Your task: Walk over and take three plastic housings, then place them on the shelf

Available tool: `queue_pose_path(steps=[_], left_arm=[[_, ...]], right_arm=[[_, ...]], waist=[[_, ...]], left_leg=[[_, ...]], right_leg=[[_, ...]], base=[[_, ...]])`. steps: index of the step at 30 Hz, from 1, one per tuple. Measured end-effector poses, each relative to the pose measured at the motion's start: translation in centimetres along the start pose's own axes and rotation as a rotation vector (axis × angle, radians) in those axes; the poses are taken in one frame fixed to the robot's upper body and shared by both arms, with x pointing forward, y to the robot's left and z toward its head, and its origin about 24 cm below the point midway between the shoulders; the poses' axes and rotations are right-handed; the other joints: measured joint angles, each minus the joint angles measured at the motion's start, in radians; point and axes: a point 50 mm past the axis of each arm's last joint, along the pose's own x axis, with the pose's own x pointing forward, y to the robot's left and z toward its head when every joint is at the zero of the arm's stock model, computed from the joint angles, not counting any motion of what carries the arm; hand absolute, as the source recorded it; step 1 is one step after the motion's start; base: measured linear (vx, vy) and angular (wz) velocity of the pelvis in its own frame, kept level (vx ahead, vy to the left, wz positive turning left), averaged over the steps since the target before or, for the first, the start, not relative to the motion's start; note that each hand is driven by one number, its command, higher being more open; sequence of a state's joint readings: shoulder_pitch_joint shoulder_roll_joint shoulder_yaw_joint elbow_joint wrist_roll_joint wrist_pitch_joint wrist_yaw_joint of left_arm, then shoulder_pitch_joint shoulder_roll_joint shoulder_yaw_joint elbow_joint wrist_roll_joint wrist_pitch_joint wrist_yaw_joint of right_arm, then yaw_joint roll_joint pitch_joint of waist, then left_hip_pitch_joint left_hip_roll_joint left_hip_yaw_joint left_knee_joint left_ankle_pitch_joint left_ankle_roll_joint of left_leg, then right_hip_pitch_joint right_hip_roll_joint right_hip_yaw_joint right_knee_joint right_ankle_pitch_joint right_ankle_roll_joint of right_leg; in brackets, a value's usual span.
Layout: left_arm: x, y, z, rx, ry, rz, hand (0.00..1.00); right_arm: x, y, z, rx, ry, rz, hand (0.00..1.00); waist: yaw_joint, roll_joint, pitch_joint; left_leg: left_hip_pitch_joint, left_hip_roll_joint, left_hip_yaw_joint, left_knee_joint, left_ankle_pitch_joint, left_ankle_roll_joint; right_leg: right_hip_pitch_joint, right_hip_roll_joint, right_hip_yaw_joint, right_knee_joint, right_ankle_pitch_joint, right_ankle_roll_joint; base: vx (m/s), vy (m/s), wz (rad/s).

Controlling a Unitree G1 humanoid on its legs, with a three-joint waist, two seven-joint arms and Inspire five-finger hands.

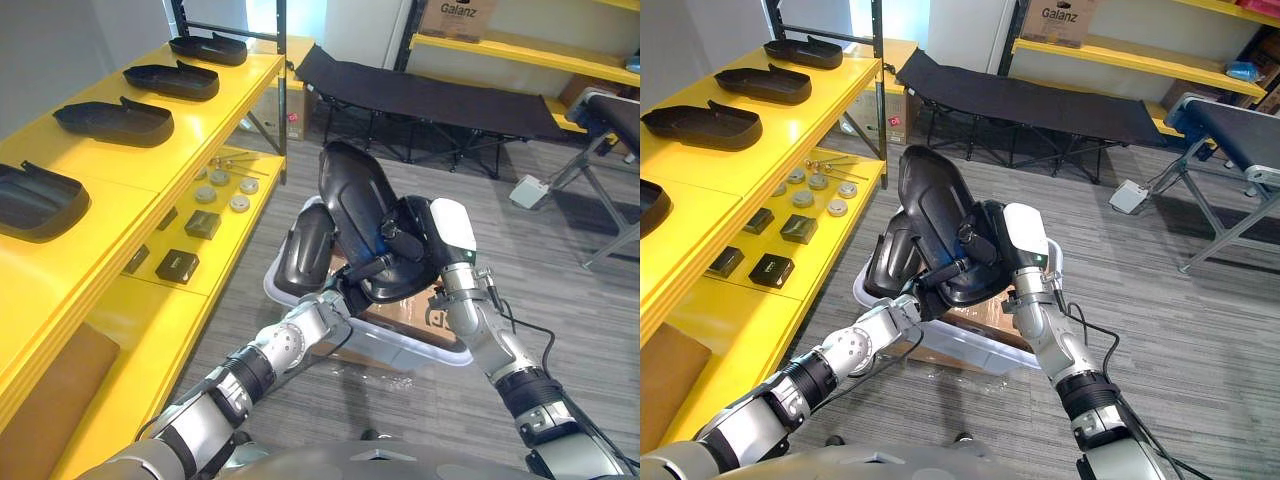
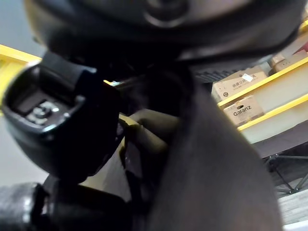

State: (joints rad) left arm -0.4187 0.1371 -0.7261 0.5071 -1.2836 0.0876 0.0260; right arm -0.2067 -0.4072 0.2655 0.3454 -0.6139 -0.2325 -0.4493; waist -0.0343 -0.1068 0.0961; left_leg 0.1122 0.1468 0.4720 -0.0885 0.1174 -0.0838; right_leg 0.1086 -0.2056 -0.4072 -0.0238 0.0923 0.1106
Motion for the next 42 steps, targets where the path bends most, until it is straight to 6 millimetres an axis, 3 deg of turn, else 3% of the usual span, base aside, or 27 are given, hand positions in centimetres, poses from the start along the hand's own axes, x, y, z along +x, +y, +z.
queue_pose_path(steps=[8,14,16,23,26,28,34,39,42], left_arm=[[-0.6,0.4,0.5,0.171,-0.056,0.031,0.00],[-1.8,0.3,2.6,0.507,-0.235,0.169,0.00],[-3.3,0.6,4.4,0.692,-0.406,0.293,0.00],[-10.0,0.7,10.6,0.814,-0.956,0.588,0.00],[-11.5,1.3,10.3,0.821,-1.025,0.676,0.00],[-12.2,2.7,9.1,0.821,-0.994,0.765,0.00],[-12.4,5.7,6.1,0.778,-0.855,0.900,0.00],[-13.0,6.1,5.5,0.675,-0.848,0.819,0.00],[-14.4,5.7,4.7,0.611,-0.840,0.729,0.00]], right_arm=[[-0.9,0.7,0.0,0.103,0.063,-0.035,1.00],[-2.2,1.2,0.8,0.214,0.104,-0.080,1.00],[-3.1,0.9,0.5,0.230,0.130,-0.101,1.00],[-6.7,-0.9,-1.1,0.379,0.304,-0.243,1.00],[-7.6,-1.5,-0.9,0.552,0.313,-0.280,1.00],[-8.4,-2.2,-0.7,0.669,0.288,-0.300,1.00],[-12.1,-1.7,-1.7,0.813,0.434,-0.376,1.00],[-13.9,-1.6,-2.5,0.793,0.514,-0.361,1.00],[-14.5,-1.4,-3.4,0.848,0.568,-0.347,1.00]], waist=[[0.000,-0.001,0.000],[0.000,-0.001,0.000],[-0.002,0.000,0.000],[-0.007,0.010,-0.005],[-0.010,0.027,-0.015],[-0.024,0.046,-0.023],[-0.046,0.055,-0.028],[-0.055,0.063,-0.030],[-0.052,0.072,-0.030]], left_leg=[[0.001,0.000,-0.002,0.000,0.000,0.000],[0.001,-0.002,-0.002,0.000,0.000,0.000],[0.000,-0.007,-0.003,0.000,0.001,0.000],[-0.003,-0.008,0.001,0.000,-0.006,-0.008],[-0.008,-0.008,0.008,0.000,-0.007,-0.009],[-0.020,-0.008,0.013,0.000,-0.006,-0.008],[-0.020,0.001,0.032,0.000,-0.005,-0.007],[-0.021,0.004,0.045,0.000,-0.009,-0.012],[-0.026,0.005,0.038,0.000,-0.010,-0.013]], right_leg=[[0.001,0.000,0.000,0.000,0.000,0.000],[0.001,0.001,0.000,0.001,0.000,0.000],[0.000,0.001,-0.001,0.003,0.000,0.000],[-0.004,0.000,0.000,0.005,-0.007,-0.004],[-0.016,0.000,0.004,0.004,-0.011,-0.006],[-0.029,0.000,0.009,0.002,-0.010,-0.006],[-0.039,0.010,0.027,-0.001,-0.008,-0.003],[-0.048,0.013,0.038,-0.003,-0.008,-0.003],[-0.047,0.014,0.029,-0.003,-0.008,-0.003]], base=[[0.00,0.000,0.00],[0.00,0.000,0.00],[0.00,0.000,0.00],[0.00,0.000,0.00],[0.00,0.001,-0.05],[0.02,0.004,-0.07],[0.04,-0.002,-0.09],[0.02,0.003,-0.09],[0.02,0.000,0.05]])
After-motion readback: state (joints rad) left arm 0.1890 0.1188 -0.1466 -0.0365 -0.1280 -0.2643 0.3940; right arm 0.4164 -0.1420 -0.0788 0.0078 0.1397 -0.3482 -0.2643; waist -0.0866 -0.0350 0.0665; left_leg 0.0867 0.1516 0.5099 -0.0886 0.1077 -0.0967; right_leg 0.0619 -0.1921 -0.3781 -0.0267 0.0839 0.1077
